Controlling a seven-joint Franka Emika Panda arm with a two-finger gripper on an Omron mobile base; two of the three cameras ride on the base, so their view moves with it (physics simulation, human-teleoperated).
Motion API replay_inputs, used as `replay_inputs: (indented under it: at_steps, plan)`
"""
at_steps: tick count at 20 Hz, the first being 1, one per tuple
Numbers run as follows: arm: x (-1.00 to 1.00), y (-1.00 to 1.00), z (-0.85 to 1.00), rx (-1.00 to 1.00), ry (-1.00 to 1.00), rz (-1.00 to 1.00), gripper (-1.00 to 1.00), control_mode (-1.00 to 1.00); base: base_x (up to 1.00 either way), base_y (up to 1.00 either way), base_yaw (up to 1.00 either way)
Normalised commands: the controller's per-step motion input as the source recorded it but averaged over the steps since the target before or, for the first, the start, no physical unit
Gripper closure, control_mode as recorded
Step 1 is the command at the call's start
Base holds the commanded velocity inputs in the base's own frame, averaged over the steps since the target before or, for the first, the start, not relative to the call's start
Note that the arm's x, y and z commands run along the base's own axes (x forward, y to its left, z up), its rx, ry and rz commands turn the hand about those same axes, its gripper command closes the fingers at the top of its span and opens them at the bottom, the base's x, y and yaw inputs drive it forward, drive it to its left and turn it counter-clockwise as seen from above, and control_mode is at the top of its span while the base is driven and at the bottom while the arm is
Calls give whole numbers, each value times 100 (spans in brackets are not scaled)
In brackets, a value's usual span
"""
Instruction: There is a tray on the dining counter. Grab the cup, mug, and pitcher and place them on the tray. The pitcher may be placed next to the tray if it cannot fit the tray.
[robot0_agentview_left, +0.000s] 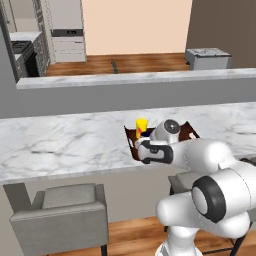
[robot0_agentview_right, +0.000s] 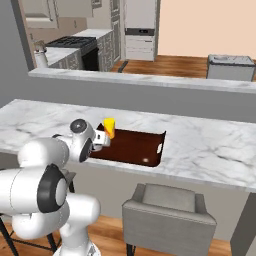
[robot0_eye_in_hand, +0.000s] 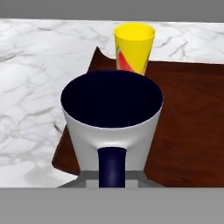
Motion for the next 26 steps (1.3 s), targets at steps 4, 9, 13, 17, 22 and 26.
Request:
replay_inputs:
  at_steps: [4,9,13,17,22,26]
  plan:
    - [13,0,-12,0,2,0,100,-100,0,0,0]
    - [13,0,-14,0,3,0,100,-100,0,0,0]
    - [14,0,-15,0,4,0,100,-100,0,0,0]
    - [18,0,-17,0,1,0,100,-100,0,0,0]
    - [18,0,-27,0,0,0,100,-100,0,0,0]
    - [18,0,-30,0,0,0,100,-100,0,0,0]
